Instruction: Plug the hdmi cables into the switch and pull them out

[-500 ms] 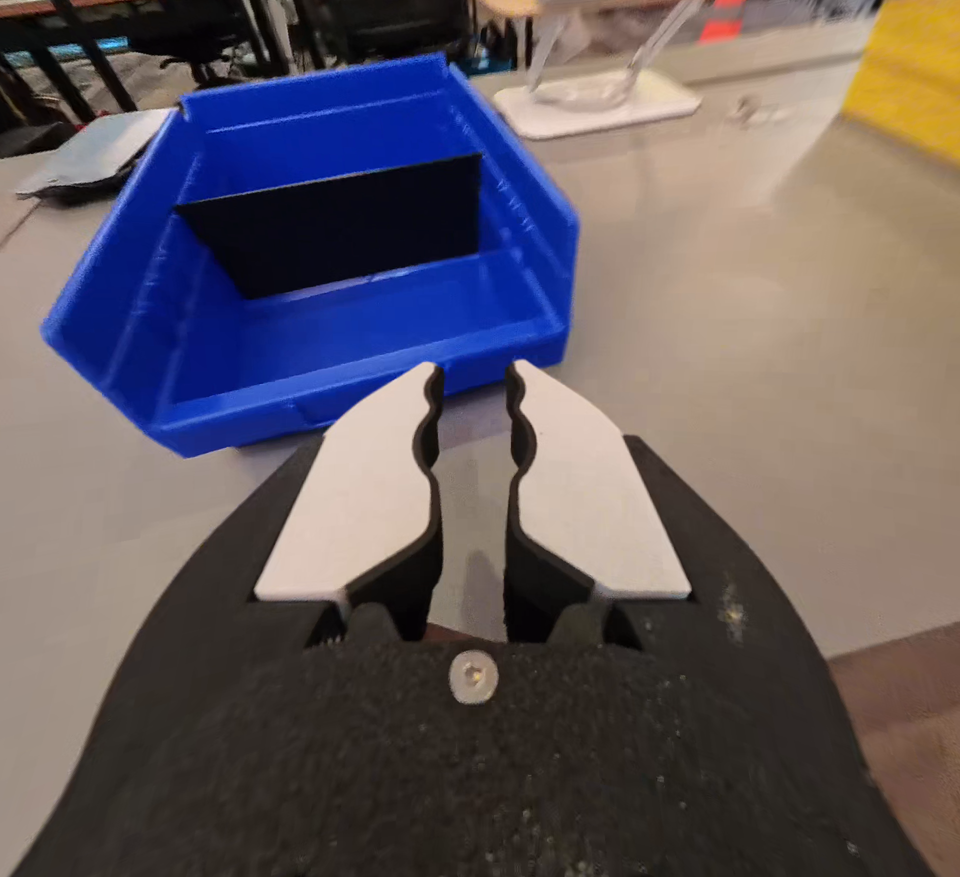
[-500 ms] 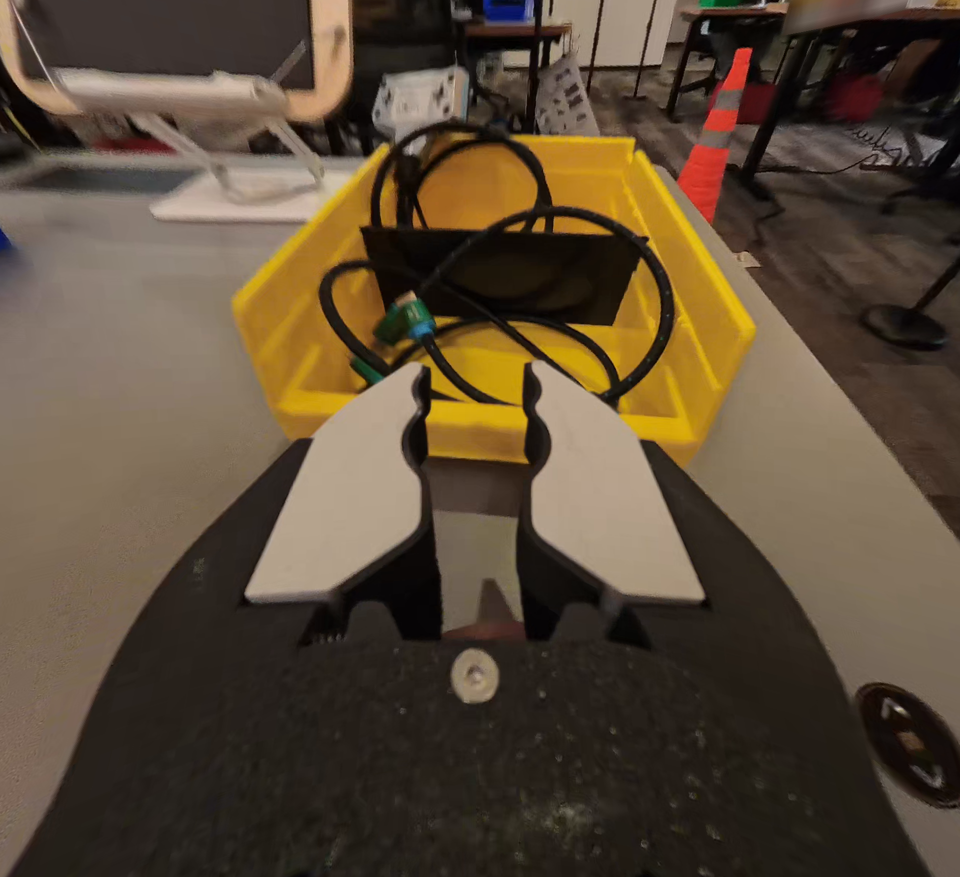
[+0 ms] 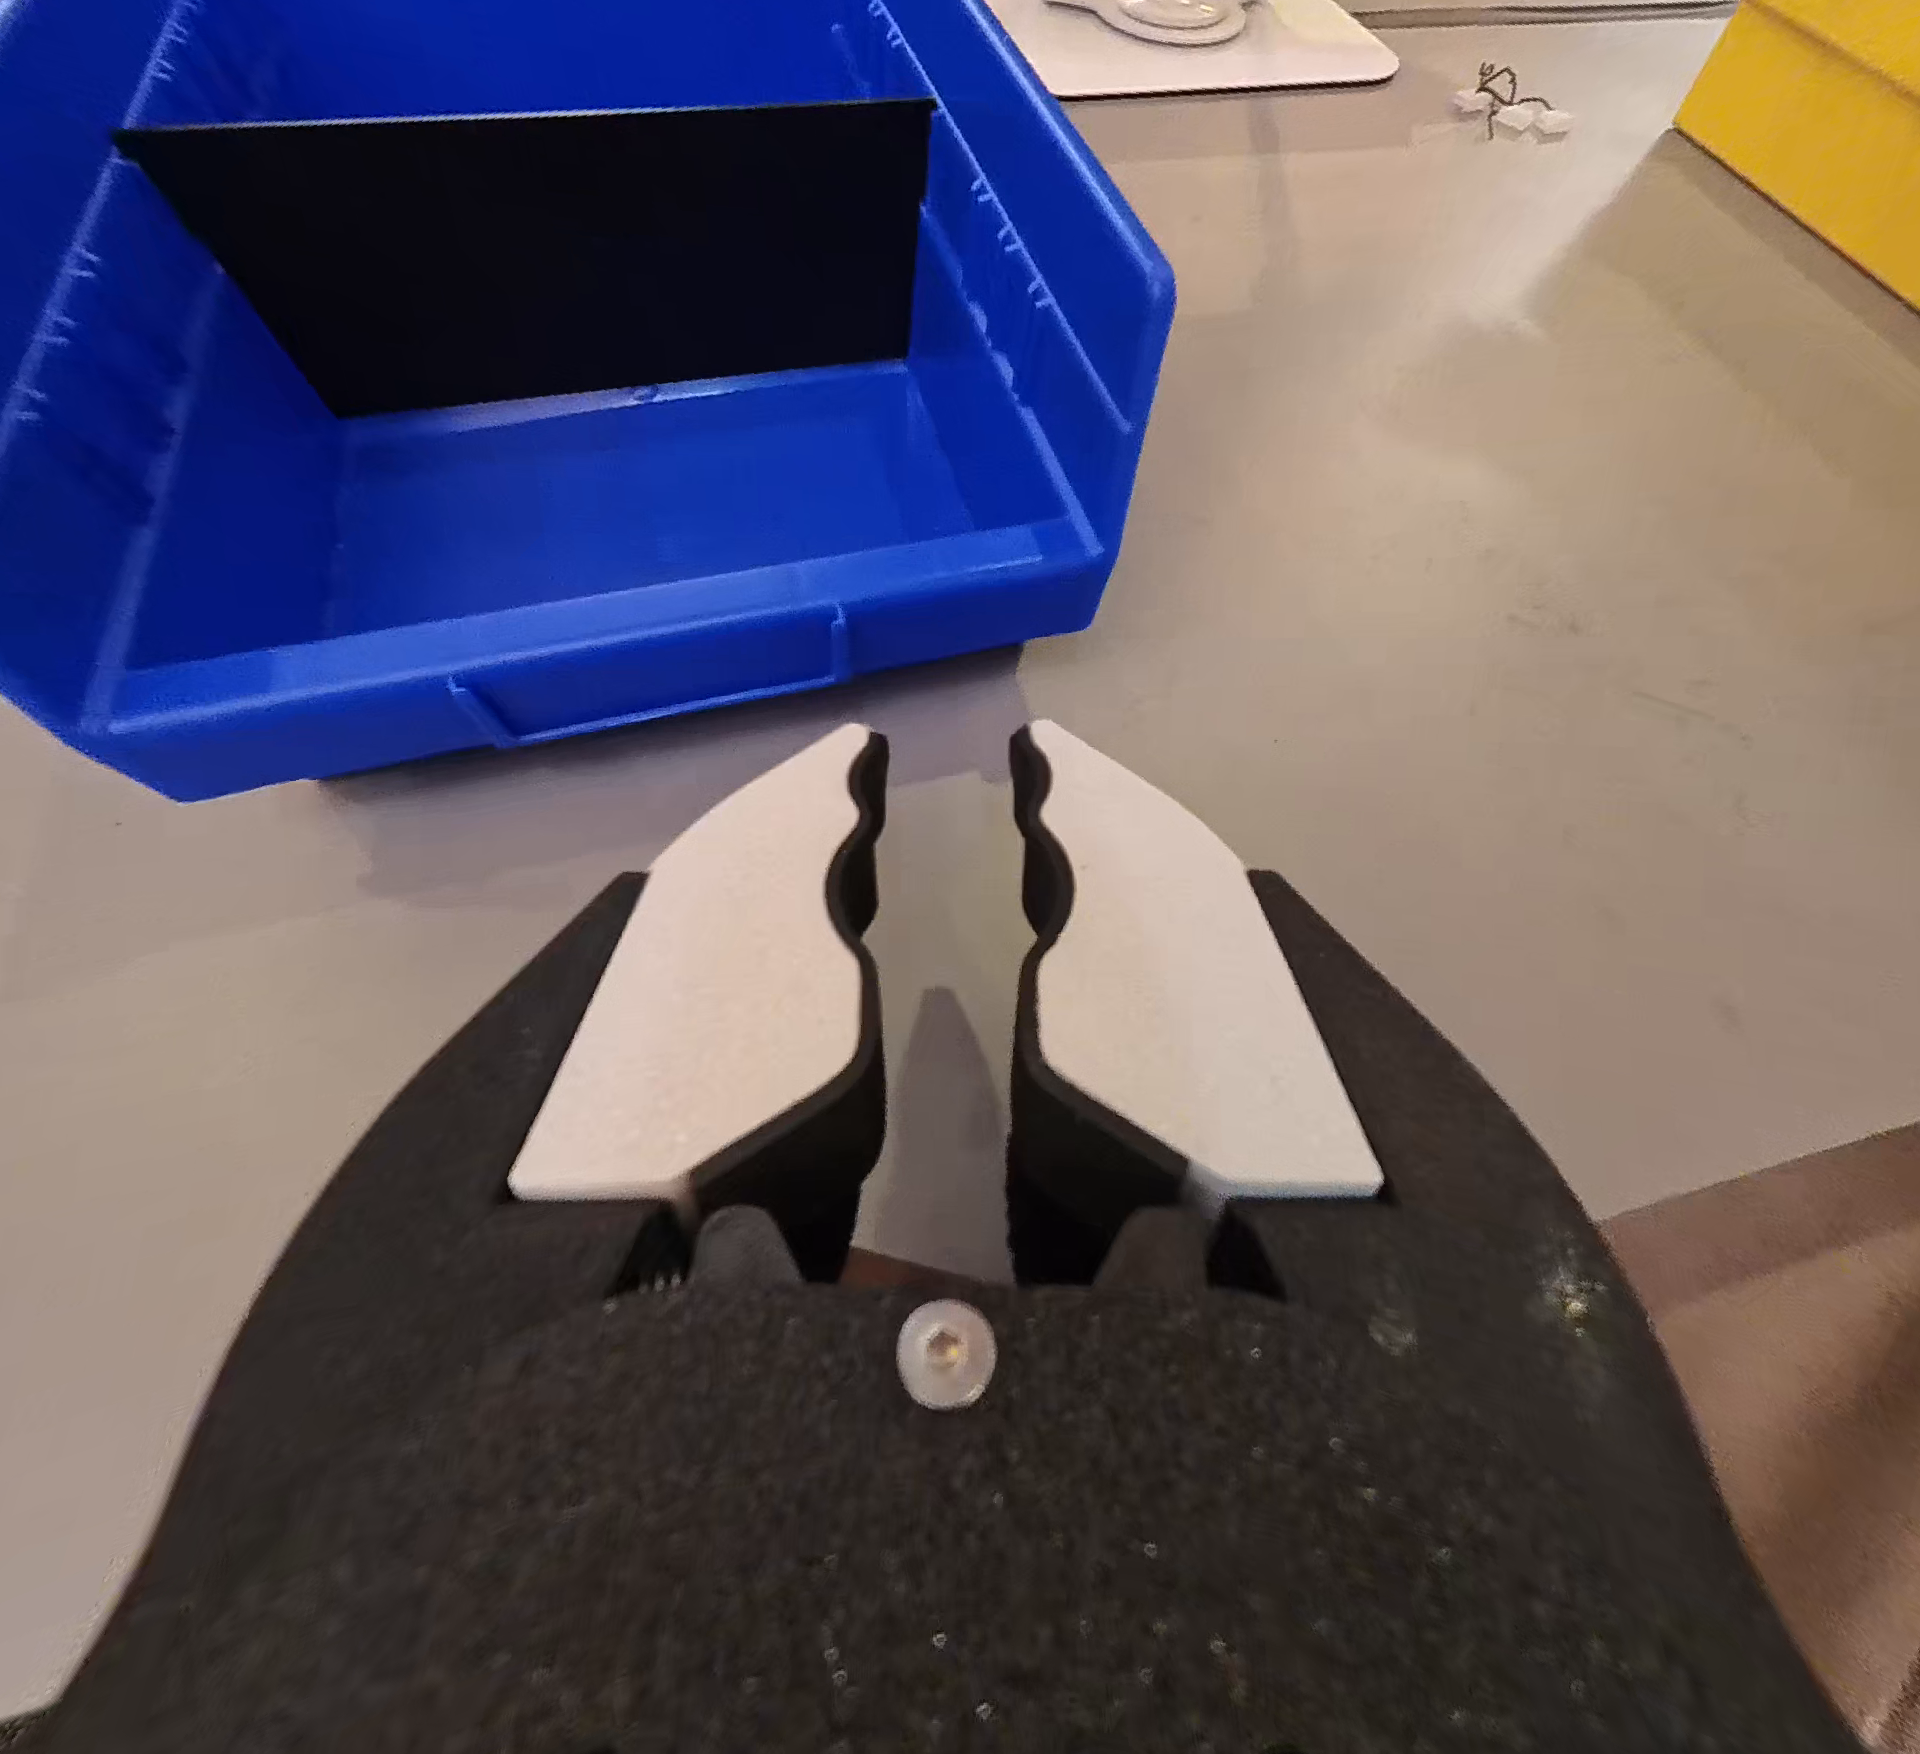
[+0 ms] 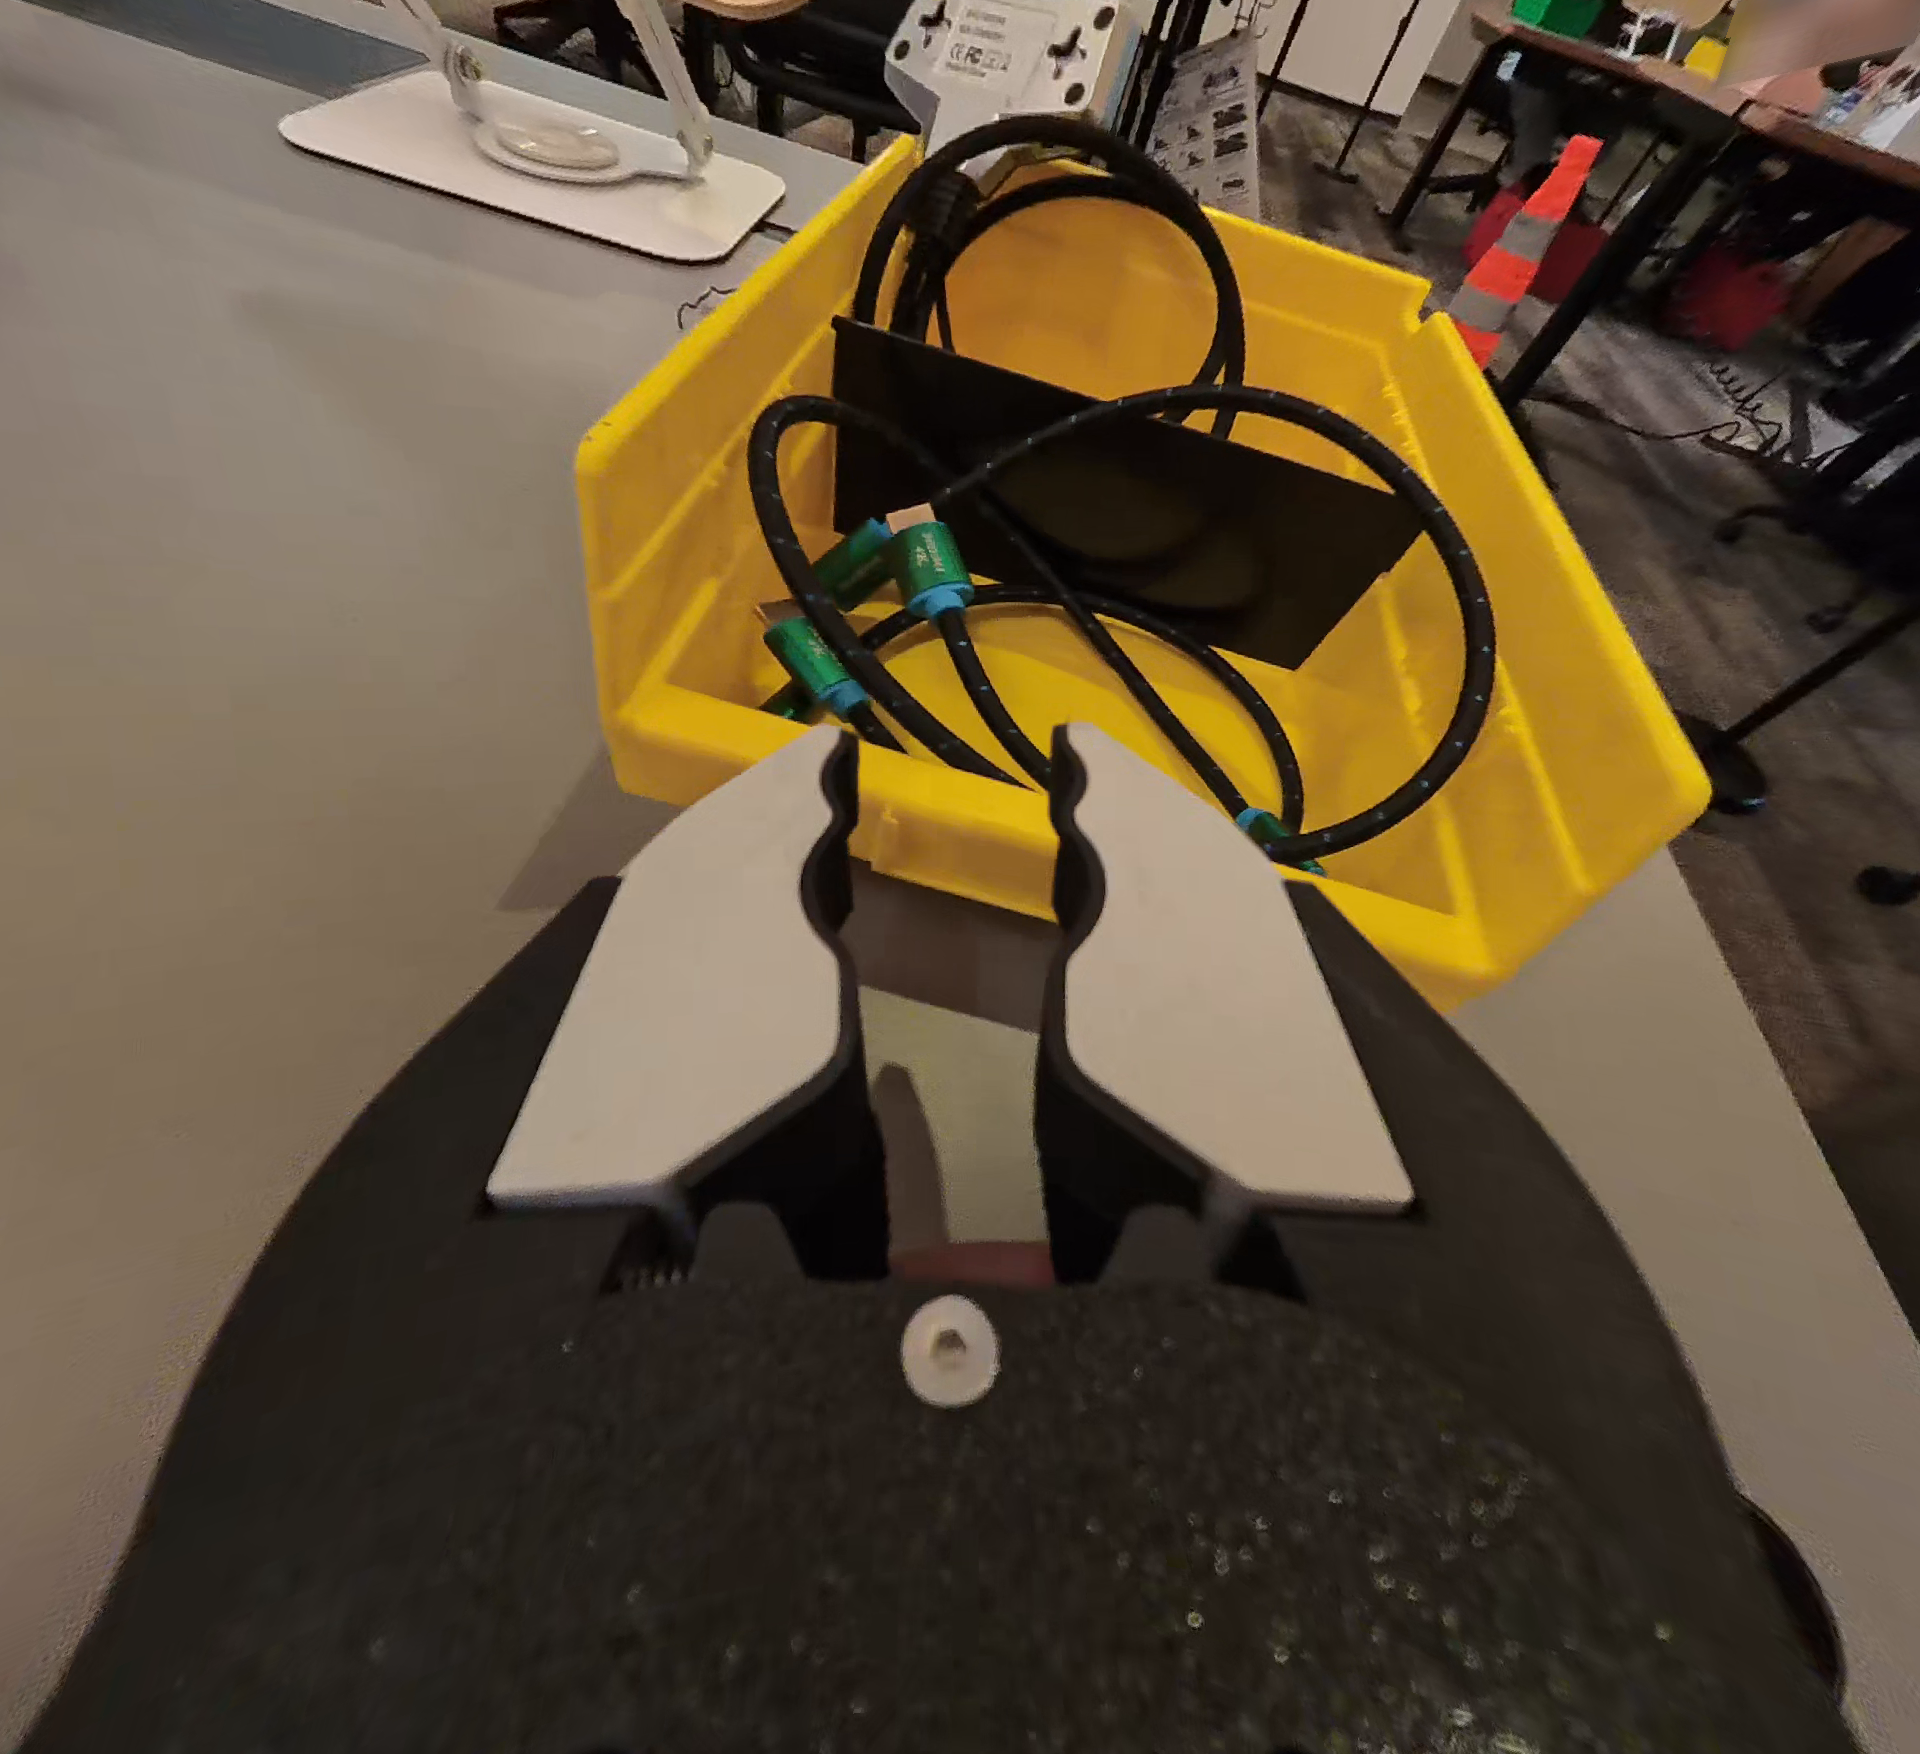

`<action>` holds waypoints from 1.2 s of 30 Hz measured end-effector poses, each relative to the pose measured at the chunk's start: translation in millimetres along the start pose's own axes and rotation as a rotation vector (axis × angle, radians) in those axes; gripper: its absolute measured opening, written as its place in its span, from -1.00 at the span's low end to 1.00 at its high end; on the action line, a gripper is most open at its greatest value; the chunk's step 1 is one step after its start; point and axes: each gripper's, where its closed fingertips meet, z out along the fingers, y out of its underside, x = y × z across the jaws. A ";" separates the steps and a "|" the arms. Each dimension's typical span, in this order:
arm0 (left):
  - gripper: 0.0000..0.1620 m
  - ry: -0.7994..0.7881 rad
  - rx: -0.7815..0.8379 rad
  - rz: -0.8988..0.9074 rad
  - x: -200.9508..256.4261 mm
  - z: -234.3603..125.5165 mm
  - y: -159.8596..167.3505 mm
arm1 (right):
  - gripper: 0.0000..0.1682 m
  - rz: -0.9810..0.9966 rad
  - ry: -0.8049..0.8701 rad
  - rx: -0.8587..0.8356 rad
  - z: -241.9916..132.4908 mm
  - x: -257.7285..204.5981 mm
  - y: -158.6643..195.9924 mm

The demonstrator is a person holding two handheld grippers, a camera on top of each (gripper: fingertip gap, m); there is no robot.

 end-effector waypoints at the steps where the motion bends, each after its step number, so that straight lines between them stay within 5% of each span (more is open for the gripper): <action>1: -0.72 0.005 0.001 0.002 1.3 0.3 -0.2 | -0.60 0.007 -0.005 0.000 -0.1 -0.6 0.0; 5: -0.72 -0.009 -0.008 0.046 3.3 0.4 0.4 | -0.58 0.002 -0.053 0.025 -0.4 -9.1 -3.6; 9: -0.72 0.040 0.021 0.068 18.0 2.3 -4.7 | -0.42 0.025 -0.256 0.065 13.1 -62.4 -19.3; 15: -0.65 0.137 0.162 0.101 69.5 16.9 -31.1 | -0.06 0.140 -0.350 0.012 26.5 -113.9 -33.9; 18: -0.56 0.284 0.205 0.103 130.7 25.6 -44.8 | -0.49 0.129 -0.485 0.045 1.0 -135.9 -37.6; 23: -0.37 0.523 0.189 0.171 269.8 48.1 -66.3 | -0.37 0.161 -0.186 0.178 -38.0 -58.6 -54.8; 26: -0.43 0.471 0.179 0.225 322.1 81.6 -81.3 | -0.48 0.237 0.094 0.201 -59.4 16.4 -56.2; 32: -0.55 0.414 0.055 0.113 354.2 152.2 -94.2 | -0.45 0.408 0.151 -0.112 -24.6 35.6 5.6; 34: -0.84 0.342 0.003 0.095 345.7 168.1 -93.4 | -0.66 0.393 0.150 -0.178 -12.9 26.7 22.2; 36: -0.89 0.340 0.004 0.133 342.9 175.2 -93.8 | -0.84 0.417 0.165 -0.153 -9.1 24.0 22.5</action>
